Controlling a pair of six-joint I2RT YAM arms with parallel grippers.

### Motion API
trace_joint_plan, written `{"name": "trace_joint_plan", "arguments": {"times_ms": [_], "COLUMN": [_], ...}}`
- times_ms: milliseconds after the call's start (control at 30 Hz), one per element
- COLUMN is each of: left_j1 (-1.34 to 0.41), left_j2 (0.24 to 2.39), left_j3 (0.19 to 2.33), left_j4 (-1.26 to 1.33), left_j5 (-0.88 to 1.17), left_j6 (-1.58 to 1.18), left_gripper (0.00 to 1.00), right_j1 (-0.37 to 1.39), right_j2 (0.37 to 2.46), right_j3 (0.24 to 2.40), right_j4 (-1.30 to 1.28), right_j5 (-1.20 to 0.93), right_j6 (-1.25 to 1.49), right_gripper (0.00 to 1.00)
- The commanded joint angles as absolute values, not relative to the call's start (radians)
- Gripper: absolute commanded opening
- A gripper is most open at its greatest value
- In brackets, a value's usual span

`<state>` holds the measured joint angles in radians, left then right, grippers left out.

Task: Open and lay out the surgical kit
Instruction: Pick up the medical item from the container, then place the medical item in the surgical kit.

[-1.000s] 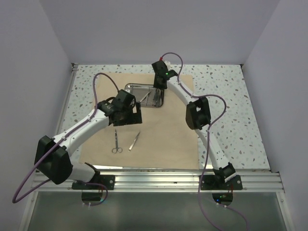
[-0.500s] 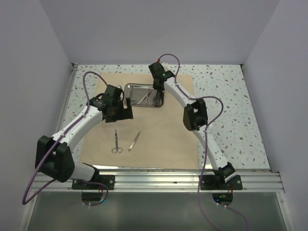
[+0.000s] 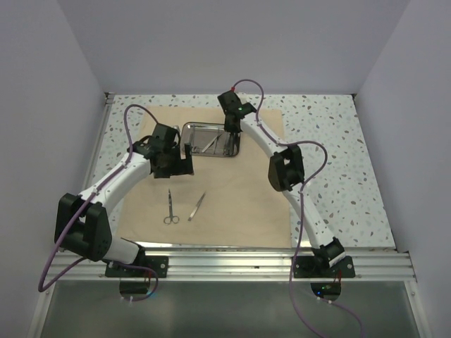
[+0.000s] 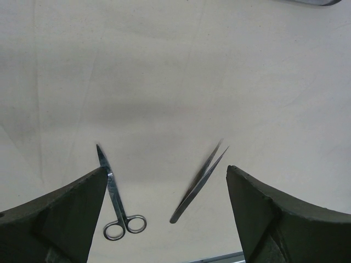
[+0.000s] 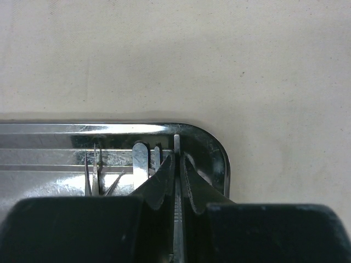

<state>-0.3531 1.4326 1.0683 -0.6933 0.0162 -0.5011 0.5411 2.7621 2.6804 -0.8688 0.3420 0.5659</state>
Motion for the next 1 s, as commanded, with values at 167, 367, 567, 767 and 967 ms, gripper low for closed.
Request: {"name": "trace_joint_plan", "arguments": {"times_ms": [167,367,567,767,967], "left_j1": [-0.341,-0.341,-0.341,-0.341,-0.365], "left_j2": [1.445,1.462,1.476,1.532,1.693], "left_j3": [1.098,1.140,1.173,1.229,1.425], "left_j4": [-0.646,-0.644,-0.643,-0.617,-0.592], "left_j5": [0.038,0.038,0.040,0.044,0.051], "left_j6": [-0.462,-0.472,-0.477,-0.477,-0.451], "left_gripper": [0.91,0.90,0.89,0.89,0.94], "right_j1": [0.515,0.497,0.494,0.495,0.552], "right_j2": [2.628,2.450,2.278,1.923,1.596], "right_j3": [2.599,2.525,2.340,1.751,1.218], "right_j4": [-0.841,-0.790,-0.792,-0.658,-0.557], "right_j5": [0.301,0.296,0.276,0.265,0.209], "right_j6": [0.577,0.557,0.538,0.525,0.555], "right_gripper": [0.00,0.00,0.00,0.00,0.00]}}
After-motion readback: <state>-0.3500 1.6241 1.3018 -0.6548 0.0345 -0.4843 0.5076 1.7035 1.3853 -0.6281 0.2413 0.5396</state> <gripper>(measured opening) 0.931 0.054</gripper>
